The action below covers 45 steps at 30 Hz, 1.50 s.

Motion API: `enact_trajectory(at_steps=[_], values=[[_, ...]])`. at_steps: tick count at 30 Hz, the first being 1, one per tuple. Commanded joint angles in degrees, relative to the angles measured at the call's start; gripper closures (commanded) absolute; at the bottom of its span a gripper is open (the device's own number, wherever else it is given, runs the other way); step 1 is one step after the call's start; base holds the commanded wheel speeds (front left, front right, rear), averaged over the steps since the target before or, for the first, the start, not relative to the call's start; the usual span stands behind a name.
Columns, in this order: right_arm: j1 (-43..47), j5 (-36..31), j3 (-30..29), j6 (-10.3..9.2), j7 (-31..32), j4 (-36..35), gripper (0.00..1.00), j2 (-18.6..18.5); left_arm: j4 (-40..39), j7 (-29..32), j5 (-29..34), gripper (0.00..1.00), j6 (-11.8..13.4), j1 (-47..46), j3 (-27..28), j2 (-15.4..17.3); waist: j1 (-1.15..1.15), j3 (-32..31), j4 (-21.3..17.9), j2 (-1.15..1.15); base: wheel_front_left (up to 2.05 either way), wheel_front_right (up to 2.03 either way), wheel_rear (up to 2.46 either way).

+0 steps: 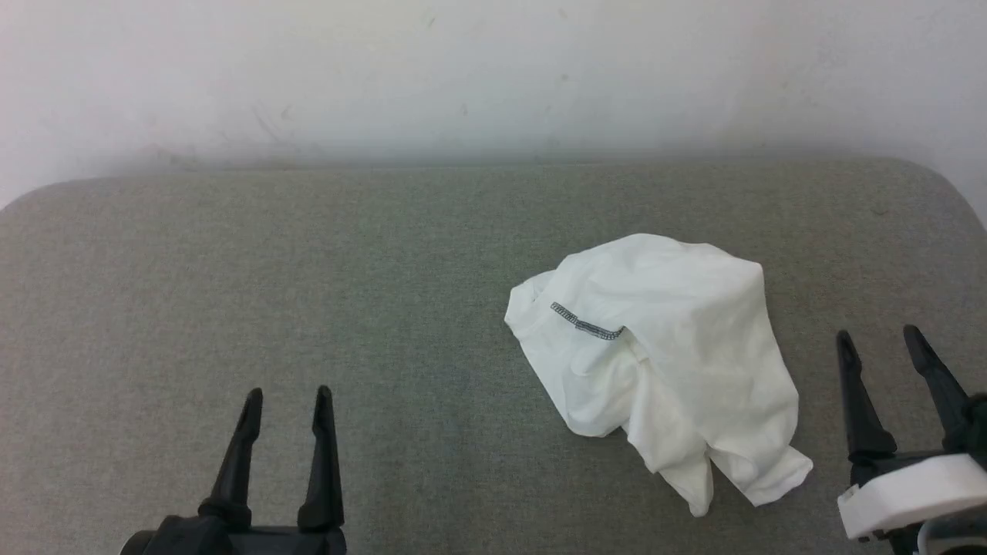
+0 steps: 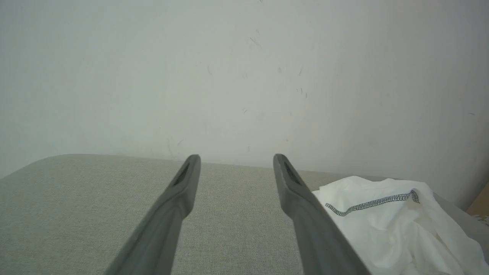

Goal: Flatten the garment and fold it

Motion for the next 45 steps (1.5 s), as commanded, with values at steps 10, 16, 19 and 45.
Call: enact_trajectory(at_steps=[10, 16, 19, 45], values=[[-5.4, 5.56, 1.87, -0.05, 11.03, 10.71, 0.0, -4.72, 3.02, -0.28, 2.24, 0.0, -4.66, -1.51, 1.29, -3.19, 0.0, 2.46, 3.66, 0.0, 0.0, 0.0, 0.0], [-7.34, 7.07, 3.32, -0.05, 15.26, 18.23, 0.0, -7.11, 4.0, -0.28, 3.13, 0.0, -6.31, -2.46, 1.85, -4.02, 0.0, 4.5, 5.9, 0.0, 0.0, 0.0, 0.0], [-8.3, 6.85, 3.6, -0.05, 15.52, 21.19, 0.0, -7.57, 4.41, -0.28, 3.36, 0.0, -6.9, -2.93, 2.1, -4.38, 0.0, 5.32, 6.55, 0.0, 0.0, 0.0, 0.0], [-22.93, 11.43, 7.42, -0.05, 17.63, 6.82, 1.0, -12.48, 6.3, -0.28, 2.55, 0.0, -7.35, -0.69, 4.24, -5.51, 0.0, -2.54, 3.23, 0.0, 0.0, 0.0, 0.0]])
